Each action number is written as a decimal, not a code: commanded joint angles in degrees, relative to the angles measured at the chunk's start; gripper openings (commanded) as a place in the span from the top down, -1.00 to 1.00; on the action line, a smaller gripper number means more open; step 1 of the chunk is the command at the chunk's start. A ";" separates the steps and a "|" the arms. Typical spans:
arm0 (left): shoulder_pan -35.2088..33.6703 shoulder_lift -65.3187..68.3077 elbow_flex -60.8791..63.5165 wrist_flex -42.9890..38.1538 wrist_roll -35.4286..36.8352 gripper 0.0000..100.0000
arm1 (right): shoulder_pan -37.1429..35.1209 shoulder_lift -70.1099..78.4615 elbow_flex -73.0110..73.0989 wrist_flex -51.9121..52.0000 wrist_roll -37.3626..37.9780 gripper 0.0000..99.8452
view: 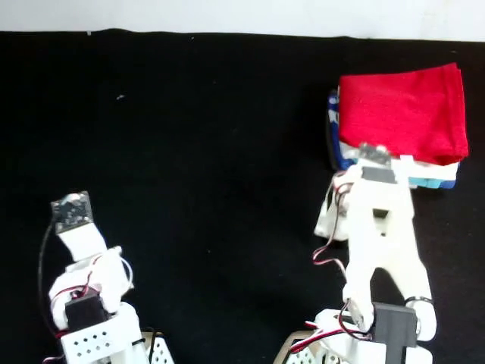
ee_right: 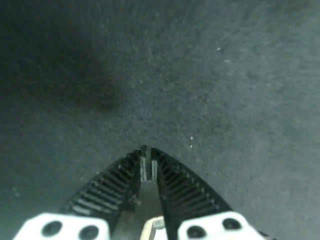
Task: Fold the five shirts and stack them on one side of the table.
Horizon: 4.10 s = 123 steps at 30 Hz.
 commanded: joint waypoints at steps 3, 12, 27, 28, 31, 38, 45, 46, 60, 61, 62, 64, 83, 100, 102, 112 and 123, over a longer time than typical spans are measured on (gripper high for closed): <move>1.63 -0.31 2.15 1.67 0.44 0.98 | -3.03 -2.07 9.45 -8.04 -0.44 0.98; 1.98 -0.31 2.15 6.42 0.79 0.98 | -3.91 -2.59 18.95 -18.51 -0.88 0.99; 19.91 -0.31 2.15 6.33 12.40 0.97 | -3.91 -29.32 31.08 -16.31 -0.35 0.99; 20.09 -0.31 2.15 6.33 13.80 0.97 | -3.91 -31.96 32.04 -16.40 -0.35 0.99; 20.00 -0.31 2.15 6.33 15.21 0.97 | -4.09 -39.87 35.30 -16.40 -0.35 0.99; 20.00 -0.31 2.15 6.33 15.21 0.97 | -4.09 -59.30 46.20 -16.40 -0.35 0.99; 20.00 -0.31 2.15 6.33 15.21 0.97 | -4.09 -83.65 61.93 -15.52 -0.79 0.99; 20.00 -0.31 1.98 6.42 15.21 0.97 | -4.09 -87.34 63.25 -13.76 -0.79 0.99; 20.00 -0.31 2.15 6.33 15.30 0.98 | -4.44 -87.60 63.78 -7.78 -0.44 0.98; 20.00 -0.31 2.15 6.33 15.30 0.98 | -4.44 -87.60 63.78 -7.78 -0.44 0.98; 20.00 -0.31 2.15 6.33 15.30 0.98 | -4.44 -87.60 63.78 -7.78 -0.44 0.98; 20.00 -0.31 2.15 6.33 15.30 0.98 | -4.44 -87.60 63.78 -7.78 -0.44 0.98; 20.00 -0.31 2.24 6.33 15.30 0.98 | -4.44 -87.60 63.78 -7.78 -0.44 0.98; 20.00 -0.31 2.24 6.33 15.30 0.98 | -4.44 -87.60 63.78 -7.78 -0.44 0.98; 20.00 -0.31 2.24 6.33 15.30 0.98 | -4.44 -87.60 63.78 -7.78 -0.44 0.98; 20.00 -0.31 2.24 6.33 15.30 0.98 | -4.44 -87.60 63.78 -7.78 -0.44 0.98; 20.00 -0.31 2.24 6.33 15.30 0.98 | -4.44 -87.60 63.78 -7.78 -0.44 0.98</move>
